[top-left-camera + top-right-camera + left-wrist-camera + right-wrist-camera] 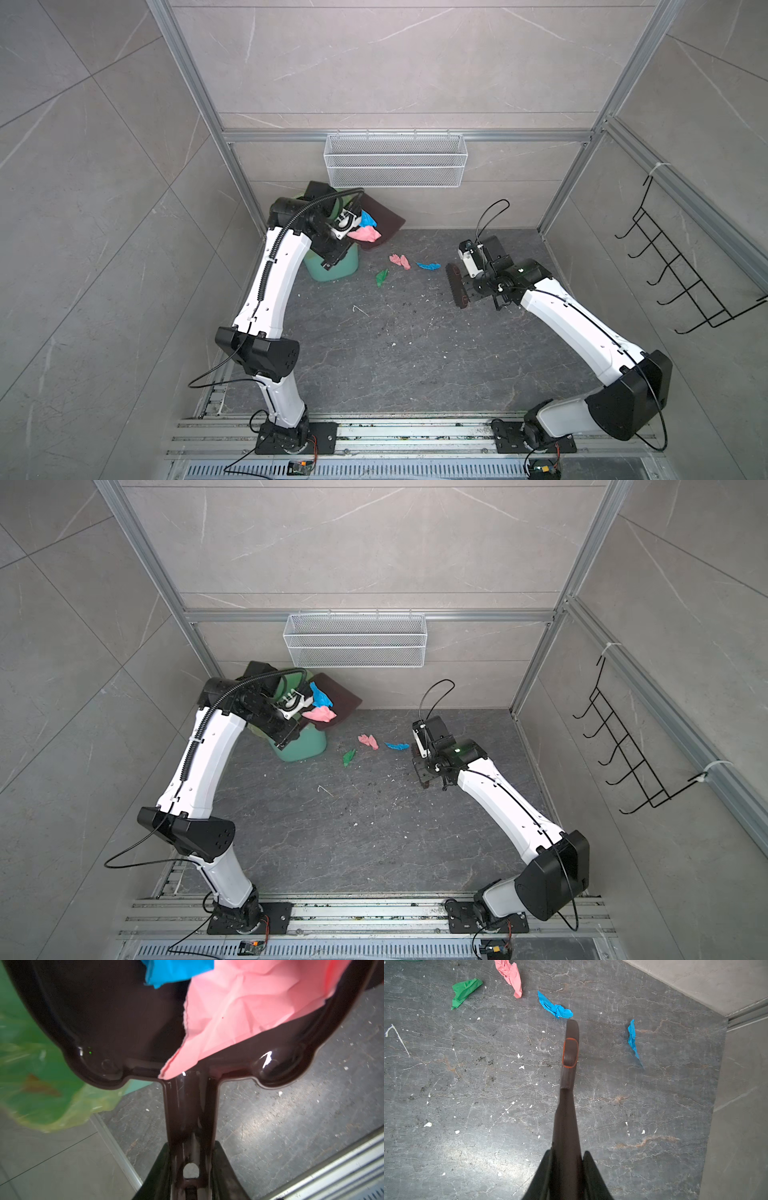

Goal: Sweep away the paper scraps from the table
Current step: 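Tilt the dustpan with the left gripper over the green bin to dump scraps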

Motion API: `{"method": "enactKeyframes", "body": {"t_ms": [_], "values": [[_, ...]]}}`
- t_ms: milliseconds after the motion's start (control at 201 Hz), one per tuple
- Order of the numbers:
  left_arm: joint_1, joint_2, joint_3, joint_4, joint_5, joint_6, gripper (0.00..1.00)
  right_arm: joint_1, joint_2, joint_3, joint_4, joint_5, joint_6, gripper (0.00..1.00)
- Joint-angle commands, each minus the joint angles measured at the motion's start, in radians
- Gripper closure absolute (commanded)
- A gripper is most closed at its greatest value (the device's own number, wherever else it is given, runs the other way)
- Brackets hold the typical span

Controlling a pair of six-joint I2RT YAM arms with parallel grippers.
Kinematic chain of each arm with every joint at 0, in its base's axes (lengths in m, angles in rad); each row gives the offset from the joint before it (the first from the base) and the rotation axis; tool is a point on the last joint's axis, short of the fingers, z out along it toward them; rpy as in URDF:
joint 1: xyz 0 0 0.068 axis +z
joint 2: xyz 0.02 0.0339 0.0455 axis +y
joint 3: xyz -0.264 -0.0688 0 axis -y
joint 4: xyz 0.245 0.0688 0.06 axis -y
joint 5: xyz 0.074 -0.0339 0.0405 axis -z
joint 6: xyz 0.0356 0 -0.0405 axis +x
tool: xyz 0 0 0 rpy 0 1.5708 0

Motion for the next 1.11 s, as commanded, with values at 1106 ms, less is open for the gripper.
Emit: {"method": "enactKeyframes", "body": {"t_ms": [1106], "values": [[0.305, 0.147, 0.175, 0.168, -0.337, 0.185, 1.00, -0.003, 0.015, 0.015, 0.051, -0.076, 0.028, 1.00]]}}
